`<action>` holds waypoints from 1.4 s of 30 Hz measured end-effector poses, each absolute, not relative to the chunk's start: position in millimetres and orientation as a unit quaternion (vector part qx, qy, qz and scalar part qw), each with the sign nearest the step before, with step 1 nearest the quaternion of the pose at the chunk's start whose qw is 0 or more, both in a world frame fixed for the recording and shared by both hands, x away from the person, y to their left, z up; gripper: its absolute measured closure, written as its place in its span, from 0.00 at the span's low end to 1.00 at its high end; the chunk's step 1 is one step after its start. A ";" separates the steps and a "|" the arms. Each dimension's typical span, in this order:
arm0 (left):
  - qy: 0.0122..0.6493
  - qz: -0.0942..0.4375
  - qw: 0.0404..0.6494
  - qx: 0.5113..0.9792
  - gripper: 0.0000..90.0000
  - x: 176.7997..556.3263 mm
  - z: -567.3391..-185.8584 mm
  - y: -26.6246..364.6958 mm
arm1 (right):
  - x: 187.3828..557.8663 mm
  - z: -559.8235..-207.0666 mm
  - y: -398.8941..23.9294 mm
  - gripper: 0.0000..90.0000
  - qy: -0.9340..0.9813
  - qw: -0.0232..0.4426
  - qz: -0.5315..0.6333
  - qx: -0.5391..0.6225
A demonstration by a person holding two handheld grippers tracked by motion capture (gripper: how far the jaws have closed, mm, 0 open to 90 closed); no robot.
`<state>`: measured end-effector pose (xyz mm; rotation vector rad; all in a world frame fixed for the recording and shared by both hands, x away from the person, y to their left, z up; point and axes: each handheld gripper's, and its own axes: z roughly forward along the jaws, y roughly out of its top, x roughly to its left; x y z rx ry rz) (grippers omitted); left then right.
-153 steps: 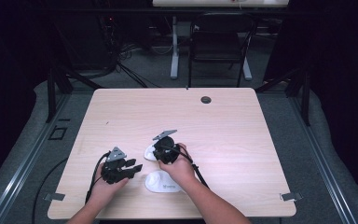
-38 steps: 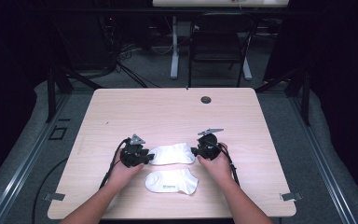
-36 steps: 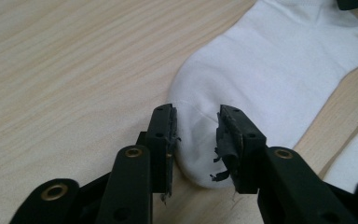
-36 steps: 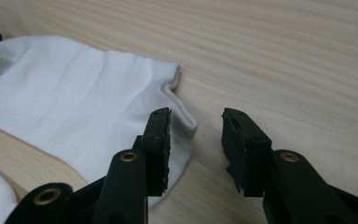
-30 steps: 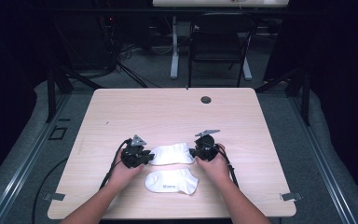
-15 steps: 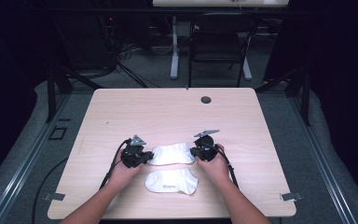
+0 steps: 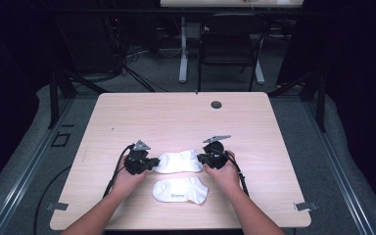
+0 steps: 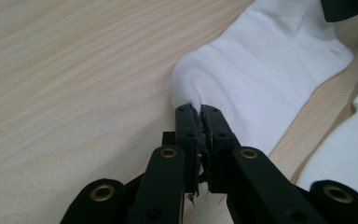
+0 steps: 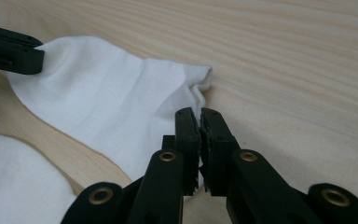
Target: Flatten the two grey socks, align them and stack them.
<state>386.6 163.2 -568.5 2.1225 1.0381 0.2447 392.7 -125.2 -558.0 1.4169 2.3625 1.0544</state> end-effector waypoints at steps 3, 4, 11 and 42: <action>0.402 0.098 0.376 0.829 0.96 385.4 -566.1 164.0 | 391.8 -555.4 -124.6 0.96 0.796 0.096 0.360 0.477; 0.399 0.101 0.378 0.829 0.96 383.1 -563.6 163.7 | 390.1 -552.1 -124.4 0.96 0.797 0.097 0.360 0.474; 0.388 0.102 0.386 0.831 0.96 376.1 -553.9 164.2 | 385.0 -542.0 -125.3 0.96 0.795 0.096 0.374 0.469; 0.374 0.076 0.416 0.826 0.96 330.2 -536.9 177.0 | 335.0 -523.1 -127.1 0.96 0.811 0.082 0.383 0.435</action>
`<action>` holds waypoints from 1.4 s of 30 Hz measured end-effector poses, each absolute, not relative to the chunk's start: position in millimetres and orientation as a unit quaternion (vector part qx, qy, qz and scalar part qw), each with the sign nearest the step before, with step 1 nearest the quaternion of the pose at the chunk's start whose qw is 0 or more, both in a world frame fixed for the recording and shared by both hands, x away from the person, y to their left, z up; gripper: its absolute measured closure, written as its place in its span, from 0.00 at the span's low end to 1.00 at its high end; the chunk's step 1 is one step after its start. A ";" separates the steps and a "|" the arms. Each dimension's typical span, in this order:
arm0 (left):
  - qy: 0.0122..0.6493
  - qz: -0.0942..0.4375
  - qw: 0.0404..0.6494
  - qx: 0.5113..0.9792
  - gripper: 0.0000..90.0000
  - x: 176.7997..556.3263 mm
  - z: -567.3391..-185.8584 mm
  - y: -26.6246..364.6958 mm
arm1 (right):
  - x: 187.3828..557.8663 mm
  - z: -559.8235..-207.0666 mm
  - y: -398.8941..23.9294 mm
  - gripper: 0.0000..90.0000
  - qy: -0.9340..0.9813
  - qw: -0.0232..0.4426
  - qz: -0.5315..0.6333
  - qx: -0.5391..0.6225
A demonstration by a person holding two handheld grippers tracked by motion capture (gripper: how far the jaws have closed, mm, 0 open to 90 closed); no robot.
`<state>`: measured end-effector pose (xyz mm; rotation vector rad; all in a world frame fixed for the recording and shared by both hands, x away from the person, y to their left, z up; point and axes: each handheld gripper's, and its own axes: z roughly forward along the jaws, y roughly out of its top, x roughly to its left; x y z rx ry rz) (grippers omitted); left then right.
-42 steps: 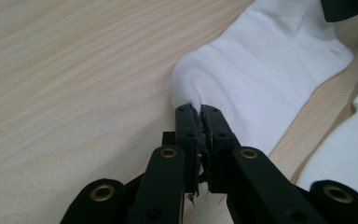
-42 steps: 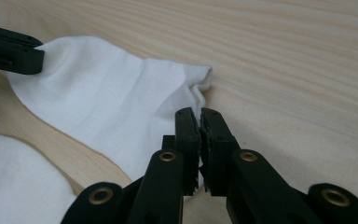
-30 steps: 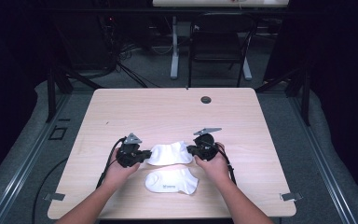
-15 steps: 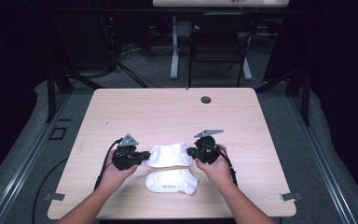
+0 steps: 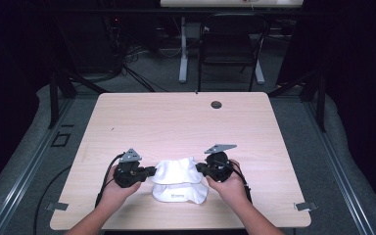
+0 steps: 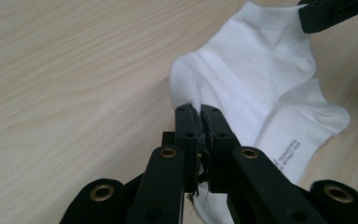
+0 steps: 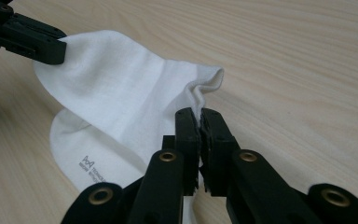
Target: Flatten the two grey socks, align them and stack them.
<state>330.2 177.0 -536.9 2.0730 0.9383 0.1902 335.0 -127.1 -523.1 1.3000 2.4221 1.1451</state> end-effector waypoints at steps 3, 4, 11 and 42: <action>0.374 0.073 0.418 0.825 0.96 326.8 -537.2 177.3 | 331.3 -523.0 -127.5 0.96 0.812 0.082 0.386 0.431; 0.372 0.072 0.419 0.825 0.96 323.8 -537.3 177.6 | 327.3 -522.6 -128.4 0.96 0.814 0.078 0.383 0.430; 0.370 0.062 0.418 0.827 0.96 313.1 -539.2 178.4 | 314.5 -525.2 -134.5 0.96 0.814 0.073 0.386 0.428; 0.369 0.048 0.403 0.836 0.96 298.1 -560.7 171.4 | 289.6 -545.3 -147.2 0.96 0.813 0.069 0.377 0.439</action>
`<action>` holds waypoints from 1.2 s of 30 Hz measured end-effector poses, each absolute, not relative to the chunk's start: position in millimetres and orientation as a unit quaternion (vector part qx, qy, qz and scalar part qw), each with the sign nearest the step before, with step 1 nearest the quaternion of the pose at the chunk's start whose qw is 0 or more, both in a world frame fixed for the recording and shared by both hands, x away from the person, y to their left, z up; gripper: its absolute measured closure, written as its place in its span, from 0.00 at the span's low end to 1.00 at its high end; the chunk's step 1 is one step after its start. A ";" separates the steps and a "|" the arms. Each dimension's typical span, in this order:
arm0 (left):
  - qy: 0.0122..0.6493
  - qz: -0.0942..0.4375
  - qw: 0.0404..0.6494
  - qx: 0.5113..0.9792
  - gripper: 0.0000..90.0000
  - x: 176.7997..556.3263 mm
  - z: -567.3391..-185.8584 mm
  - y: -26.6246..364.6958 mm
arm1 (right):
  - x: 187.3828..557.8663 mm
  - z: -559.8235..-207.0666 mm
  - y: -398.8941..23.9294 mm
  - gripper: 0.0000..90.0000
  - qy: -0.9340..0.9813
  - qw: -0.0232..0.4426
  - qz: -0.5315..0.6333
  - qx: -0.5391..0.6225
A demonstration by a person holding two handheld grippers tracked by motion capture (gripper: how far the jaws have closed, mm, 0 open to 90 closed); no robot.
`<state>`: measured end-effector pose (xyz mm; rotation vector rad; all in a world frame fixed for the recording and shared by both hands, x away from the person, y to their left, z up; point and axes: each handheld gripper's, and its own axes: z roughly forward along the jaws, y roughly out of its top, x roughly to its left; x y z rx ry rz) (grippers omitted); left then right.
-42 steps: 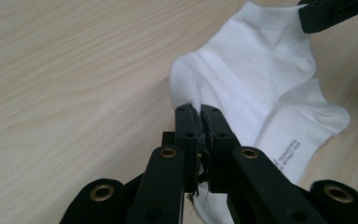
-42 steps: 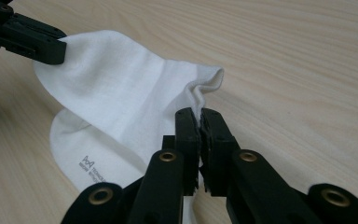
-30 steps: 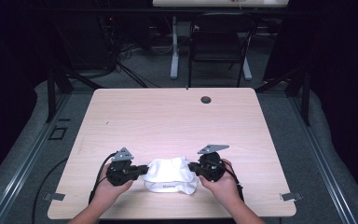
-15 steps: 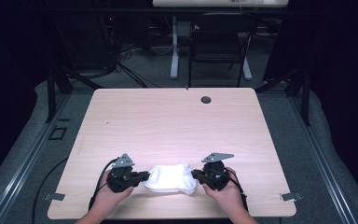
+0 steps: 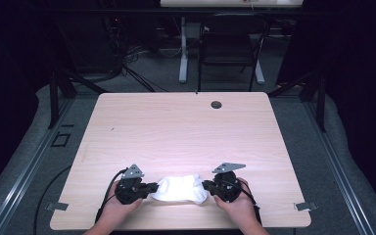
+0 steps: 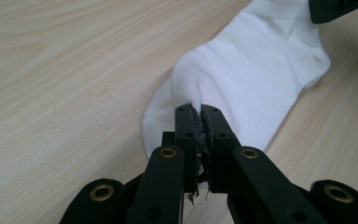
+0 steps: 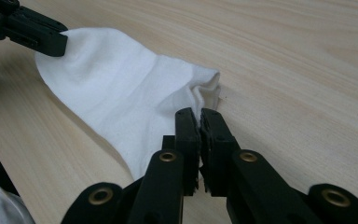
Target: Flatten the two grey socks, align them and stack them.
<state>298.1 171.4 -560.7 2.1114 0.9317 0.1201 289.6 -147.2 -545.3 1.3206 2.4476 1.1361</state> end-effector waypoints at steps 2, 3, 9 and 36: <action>0.370 0.049 0.403 0.836 0.96 298.6 -562.1 171.2 | 289.7 -547.0 -147.0 0.96 0.813 0.068 0.376 0.439; 0.372 0.048 0.403 0.835 0.96 299.0 -563.0 171.1 | 289.6 -547.7 -146.9 0.96 0.814 0.068 0.374 0.439; 0.373 0.047 0.404 0.834 0.95 300.8 -565.0 171.2 | 290.6 -550.9 -146.5 0.96 0.815 0.066 0.371 0.440; 0.372 0.057 0.434 0.818 0.80 301.8 -558.2 169.8 | 289.4 -548.3 -138.1 0.82 0.810 0.086 0.402 0.418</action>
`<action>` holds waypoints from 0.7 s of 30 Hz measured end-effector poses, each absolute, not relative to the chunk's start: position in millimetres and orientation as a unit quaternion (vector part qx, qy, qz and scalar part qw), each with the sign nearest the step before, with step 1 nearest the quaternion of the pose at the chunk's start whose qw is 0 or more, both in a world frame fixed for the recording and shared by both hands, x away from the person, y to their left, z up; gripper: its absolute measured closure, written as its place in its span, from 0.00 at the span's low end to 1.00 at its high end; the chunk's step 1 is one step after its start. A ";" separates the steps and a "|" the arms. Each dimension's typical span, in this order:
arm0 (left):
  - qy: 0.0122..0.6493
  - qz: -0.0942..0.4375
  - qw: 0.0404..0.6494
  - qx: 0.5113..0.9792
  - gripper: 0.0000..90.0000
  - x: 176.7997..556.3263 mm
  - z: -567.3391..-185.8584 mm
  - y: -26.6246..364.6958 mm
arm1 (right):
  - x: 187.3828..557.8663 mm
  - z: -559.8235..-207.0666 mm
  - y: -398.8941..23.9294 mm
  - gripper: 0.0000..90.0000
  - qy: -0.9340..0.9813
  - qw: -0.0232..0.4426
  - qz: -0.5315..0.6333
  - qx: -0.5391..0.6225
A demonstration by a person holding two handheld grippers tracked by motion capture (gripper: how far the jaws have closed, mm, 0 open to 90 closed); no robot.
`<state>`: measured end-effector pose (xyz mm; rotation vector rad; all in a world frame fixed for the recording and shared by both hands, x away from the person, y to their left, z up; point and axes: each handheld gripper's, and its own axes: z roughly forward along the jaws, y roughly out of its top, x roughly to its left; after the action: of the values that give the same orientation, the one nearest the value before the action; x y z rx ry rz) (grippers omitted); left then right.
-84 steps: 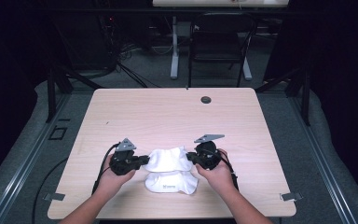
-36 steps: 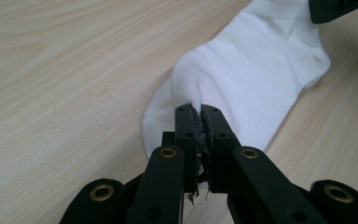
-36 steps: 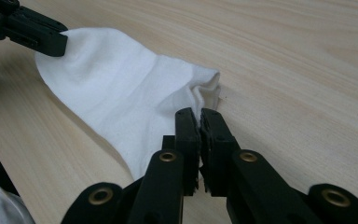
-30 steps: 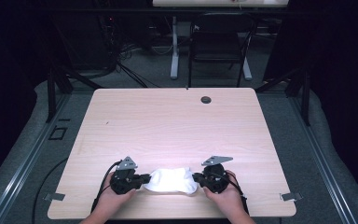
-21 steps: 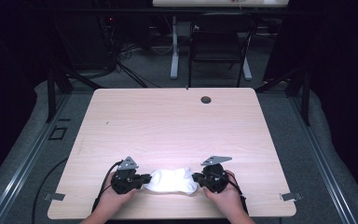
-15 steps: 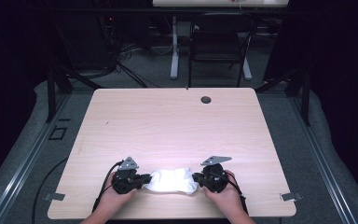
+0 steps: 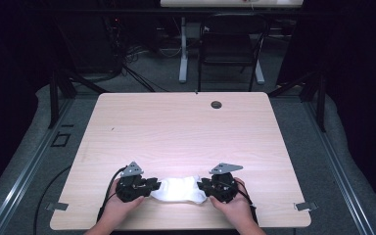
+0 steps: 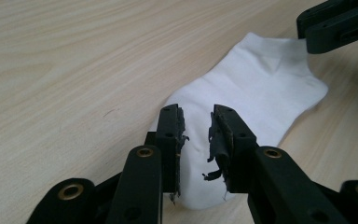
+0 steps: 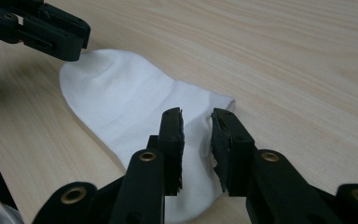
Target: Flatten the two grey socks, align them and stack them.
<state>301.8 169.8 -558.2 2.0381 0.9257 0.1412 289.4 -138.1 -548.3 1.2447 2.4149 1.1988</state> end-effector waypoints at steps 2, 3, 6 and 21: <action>0.366 0.055 0.435 0.821 0.79 299.8 -556.7 168.2 | 288.4 -547.7 -134.5 0.81 0.813 0.087 0.405 0.409; 0.366 0.055 0.435 0.821 0.78 299.8 -556.7 168.2 | 288.4 -547.7 -134.5 0.81 0.813 0.087 0.405 0.409; 0.357 0.057 0.424 0.831 0.75 296.2 -560.4 164.3 | 286.8 -551.0 -129.0 0.79 0.824 0.079 0.400 0.394; 0.346 0.061 0.411 0.841 0.68 293.9 -567.9 163.4 | 283.2 -554.2 -119.9 0.73 0.837 0.085 0.404 0.360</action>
<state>293.9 163.4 -567.9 2.1172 0.8702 0.1547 283.2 -119.9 -554.2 1.0731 2.4950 1.2041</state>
